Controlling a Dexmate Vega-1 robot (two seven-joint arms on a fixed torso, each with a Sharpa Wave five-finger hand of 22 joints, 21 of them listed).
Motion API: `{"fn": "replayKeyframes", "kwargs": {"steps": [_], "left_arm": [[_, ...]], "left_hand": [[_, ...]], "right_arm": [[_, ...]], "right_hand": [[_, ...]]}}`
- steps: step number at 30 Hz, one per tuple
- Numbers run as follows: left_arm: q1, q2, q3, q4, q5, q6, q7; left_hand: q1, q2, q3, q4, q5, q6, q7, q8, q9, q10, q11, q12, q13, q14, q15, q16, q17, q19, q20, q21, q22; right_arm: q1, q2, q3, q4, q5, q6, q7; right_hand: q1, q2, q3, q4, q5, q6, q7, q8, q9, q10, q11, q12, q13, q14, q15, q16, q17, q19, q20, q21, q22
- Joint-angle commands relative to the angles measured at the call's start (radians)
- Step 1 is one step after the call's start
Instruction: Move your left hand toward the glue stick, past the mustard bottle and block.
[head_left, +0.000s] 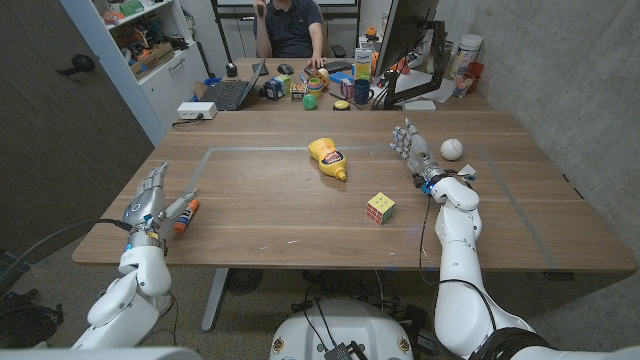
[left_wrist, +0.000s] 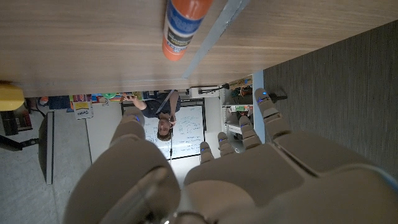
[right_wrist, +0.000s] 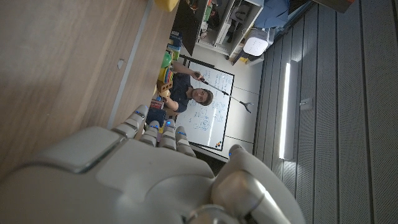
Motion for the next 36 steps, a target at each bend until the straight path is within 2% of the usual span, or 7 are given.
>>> {"fn": "replayKeyframes", "kwargs": {"steps": [1, 6, 15, 19, 36], "left_arm": [[-0.003, 0.062, 0.024, -0.017, -0.021, 0.049, -0.092], [-0.006, 0.078, 0.035, -0.023, -0.021, 0.066, -0.112], [-0.01, 0.085, 0.044, -0.024, -0.042, 0.077, -0.129], [-0.012, 0.084, 0.048, -0.022, -0.044, 0.075, -0.117], [-0.021, 0.108, 0.069, -0.036, -0.047, 0.108, -0.147]], "left_hand": [[0.023, 0.004, 0.004, -0.003, 0.004, -0.021, -0.002, 0.011, 0.005, 0.015, -0.015, 0.007, -0.001, 0.014, -0.007, 0.006, -0.001, 0.022, 0.0, -0.007, -0.001], [0.039, 0.005, 0.006, -0.003, 0.004, 0.003, -0.002, 0.019, 0.006, 0.05, -0.017, 0.014, -0.001, 0.016, -0.02, 0.001, -0.001, 0.035, 0.0, -0.015, -0.002], [0.053, 0.009, 0.01, -0.003, 0.003, 0.024, -0.002, 0.026, 0.006, 0.06, -0.016, 0.013, -0.002, 0.02, -0.028, -0.002, -0.001, 0.044, 0.0, -0.022, -0.002], [0.071, 0.013, 0.013, -0.002, -0.001, 0.056, -0.002, 0.037, 0.006, 0.102, -0.019, 0.02, -0.003, 0.045, -0.042, 0.0, -0.002, 0.059, 0.0, -0.034, -0.003], [0.09, 0.018, 0.017, 0.002, -0.01, 0.108, -0.002, 0.054, 0.008, 0.138, -0.019, 0.021, -0.002, 0.062, -0.067, -0.004, -0.002, 0.081, 0.001, -0.048, -0.003]], "right_arm": [[-0.01, 0.002, 0.0, -0.012, 0.012, 0.006, -0.006], [-0.009, 0.0, 0.0, -0.008, 0.016, 0.011, -0.008], [0.0, -0.002, 0.002, 0.009, 0.019, 0.021, -0.016], [0.003, -0.002, 0.004, 0.016, 0.02, 0.019, -0.018], [0.011, -0.008, 0.012, 0.033, 0.022, 0.029, -0.018]], "right_hand": [[-0.012, -0.003, -0.006, 0.003, 0.004, -0.003, 0.001, 0.004, 0.003, 0.003, 0.002, 0.007, 0.003, -0.004, 0.005, 0.007, 0.003, -0.006, 0.009, -0.004, 0.003], [-0.016, -0.006, -0.011, 0.003, 0.005, -0.003, 0.002, 0.004, 0.003, 0.001, 0.003, 0.006, 0.003, -0.004, 0.005, 0.007, 0.003, -0.007, 0.01, -0.006, 0.003], [-0.02, -0.008, -0.016, 0.003, 0.005, -0.006, 0.0, 0.003, 0.003, 0.002, 0.002, 0.007, 0.003, -0.002, 0.004, 0.007, 0.003, -0.01, 0.012, -0.009, 0.003], [-0.022, -0.009, -0.018, 0.003, 0.006, -0.009, 0.001, 0.002, 0.003, 0.003, 0.003, 0.007, 0.003, -0.002, 0.004, 0.007, 0.002, -0.011, 0.012, -0.01, 0.003], [-0.027, -0.011, -0.026, 0.003, 0.008, -0.019, 0.004, -0.001, 0.003, 0.001, 0.004, 0.006, 0.003, -0.001, 0.005, 0.006, 0.002, -0.015, 0.016, -0.014, 0.003]]}}
